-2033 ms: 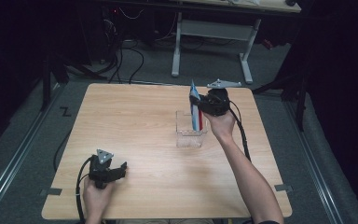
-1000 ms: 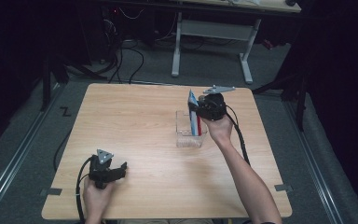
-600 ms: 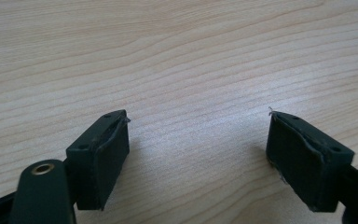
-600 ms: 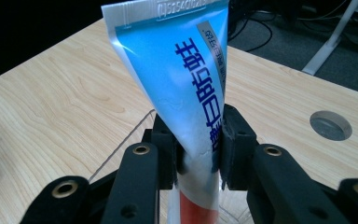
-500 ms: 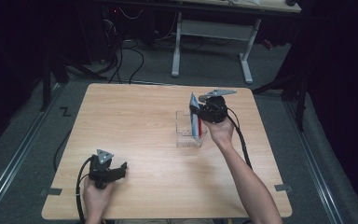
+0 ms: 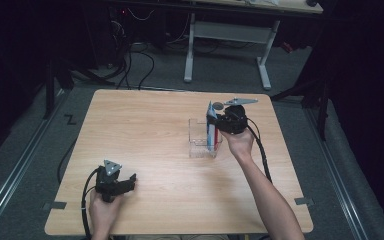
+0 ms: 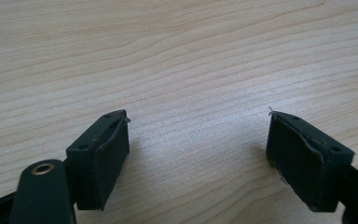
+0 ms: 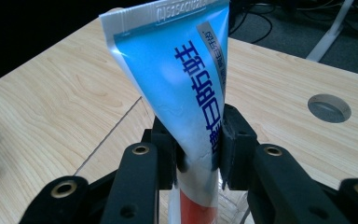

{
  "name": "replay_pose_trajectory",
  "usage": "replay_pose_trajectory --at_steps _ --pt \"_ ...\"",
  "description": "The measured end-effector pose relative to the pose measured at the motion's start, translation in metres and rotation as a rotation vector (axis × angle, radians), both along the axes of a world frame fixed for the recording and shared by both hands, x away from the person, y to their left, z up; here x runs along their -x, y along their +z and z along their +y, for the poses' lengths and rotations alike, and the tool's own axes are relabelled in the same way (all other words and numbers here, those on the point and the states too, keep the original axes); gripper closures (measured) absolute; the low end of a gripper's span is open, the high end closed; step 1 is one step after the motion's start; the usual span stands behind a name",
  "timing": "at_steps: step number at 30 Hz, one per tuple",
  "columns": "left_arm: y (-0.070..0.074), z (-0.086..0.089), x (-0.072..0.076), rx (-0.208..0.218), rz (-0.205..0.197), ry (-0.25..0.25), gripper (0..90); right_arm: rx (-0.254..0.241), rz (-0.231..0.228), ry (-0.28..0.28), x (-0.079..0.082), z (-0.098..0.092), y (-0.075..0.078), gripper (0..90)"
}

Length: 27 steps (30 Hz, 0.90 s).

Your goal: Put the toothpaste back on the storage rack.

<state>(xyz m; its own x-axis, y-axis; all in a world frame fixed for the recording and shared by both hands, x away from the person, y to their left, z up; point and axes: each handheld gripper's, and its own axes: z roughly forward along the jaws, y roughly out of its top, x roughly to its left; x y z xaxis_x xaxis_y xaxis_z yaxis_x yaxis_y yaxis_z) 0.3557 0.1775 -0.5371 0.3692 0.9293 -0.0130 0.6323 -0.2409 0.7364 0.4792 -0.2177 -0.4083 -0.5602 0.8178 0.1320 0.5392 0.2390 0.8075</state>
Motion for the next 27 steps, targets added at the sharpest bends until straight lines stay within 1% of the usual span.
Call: replay_pose_trajectory --at_steps 6,12,15,16,20,22,24,27 --pt "0.0 0.0 0.0 0.0 0.001 0.0 21.4 0.02 0.021 -0.001 -0.001 0.002 -0.005 70.6" --pt "0.0 0.0 0.0 0.0 0.001 0.0 21.4 0.019 0.021 -0.002 -0.001 0.001 -0.005 69.5" --pt "0.0 0.0 0.0 0.0 0.0 0.0 21.4 0.019 0.025 -0.013 -0.001 0.0 -0.005 68.8" --pt "0.0 0.0 0.0 0.0 0.0 0.0 21.4 0.025 0.018 -0.013 -0.001 -0.002 -0.005 68.6" --pt "0.0 0.0 0.0 0.0 0.001 0.0 21.4 0.028 0.014 -0.023 0.001 -0.005 -0.004 67.7" --pt "0.0 0.0 0.0 0.0 0.001 0.0 21.4 0.026 0.007 -0.036 0.002 -0.008 -0.005 66.8" --pt "0.0 0.0 0.0 0.0 0.001 -0.001 21.4 0.016 0.008 -0.046 0.003 -0.011 -0.006 66.4" --pt "0.0 0.0 0.0 0.0 0.001 -0.001 21.4 0.014 0.006 -0.058 0.003 -0.016 -0.007 65.4"
